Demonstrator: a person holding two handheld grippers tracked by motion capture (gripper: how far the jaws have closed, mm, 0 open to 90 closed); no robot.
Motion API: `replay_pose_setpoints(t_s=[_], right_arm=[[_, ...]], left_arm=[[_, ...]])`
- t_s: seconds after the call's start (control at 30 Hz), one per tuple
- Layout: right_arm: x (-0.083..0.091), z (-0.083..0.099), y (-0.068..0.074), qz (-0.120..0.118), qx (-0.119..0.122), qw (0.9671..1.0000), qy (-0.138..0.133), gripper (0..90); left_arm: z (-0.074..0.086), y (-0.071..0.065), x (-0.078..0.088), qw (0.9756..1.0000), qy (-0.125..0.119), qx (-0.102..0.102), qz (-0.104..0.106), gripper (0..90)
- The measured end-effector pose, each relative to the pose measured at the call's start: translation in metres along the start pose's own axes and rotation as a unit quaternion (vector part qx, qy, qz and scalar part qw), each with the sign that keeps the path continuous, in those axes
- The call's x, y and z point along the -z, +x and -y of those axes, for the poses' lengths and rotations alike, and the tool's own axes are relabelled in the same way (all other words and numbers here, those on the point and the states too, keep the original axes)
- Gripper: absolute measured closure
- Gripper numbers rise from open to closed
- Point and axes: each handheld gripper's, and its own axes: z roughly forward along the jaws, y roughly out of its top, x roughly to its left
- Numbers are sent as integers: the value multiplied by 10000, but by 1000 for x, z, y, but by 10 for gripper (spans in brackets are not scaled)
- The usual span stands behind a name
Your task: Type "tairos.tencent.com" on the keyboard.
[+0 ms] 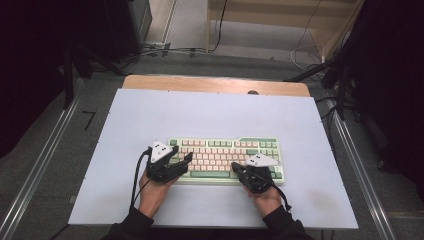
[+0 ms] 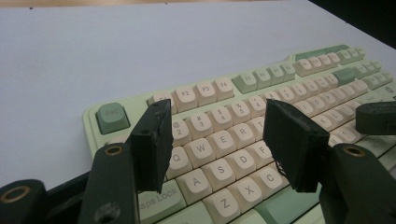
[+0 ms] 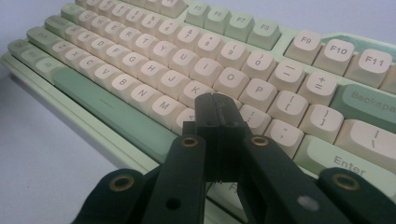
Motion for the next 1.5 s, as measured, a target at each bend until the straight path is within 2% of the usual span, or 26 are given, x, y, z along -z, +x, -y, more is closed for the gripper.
replay_pose_setpoints(t_s=[0.43, 0.6, 0.73, 0.9, 0.93, 1.0, 1.07, 1.2, 1.37, 1.5], right_arm=[[-1, 1, 0, 1, 0, 10000, -6, 876], [-2, 1, -1, -37, -14, 10000, 90, 876], [0, 0, -1, -53, -74, 10000, -10, 875], [4, -3, -4, -59, -228, 9995, -214, 725], [5, -3, -6, -60, -268, 9992, -277, 661], [6, -4, -8, -39, -333, 9990, -312, 605], [6, -5, -9, -3, -376, 9987, -338, 492], [4, -8, -11, 7, -393, 9988, -286, 371], [3, -10, -13, 52, -435, 9986, -293, 319], [2, -12, -14, 52, -443, 9986, -294, 309]], left_arm=[[0, 0, 1, 10000, 9, -4, 4, 429], [1, 0, 0, 10000, 26, -8, 12, 429], [1, 0, 0, 10000, 26, -16, 14, 429], [1, 0, 1, 10000, 30, -29, 12, 429], [1, 0, 1, 10000, 27, -33, 10, 429], [1, 0, 1, 10000, 34, -37, 4, 429], [1, 0, 1, 10000, 35, -45, -1, 429], [2, -1, 2, 10000, 36, -59, -12, 429], [3, -1, 3, 10000, 51, -82, -19, 429], [5, -1, 4, 9999, 69, -88, -32, 430]])
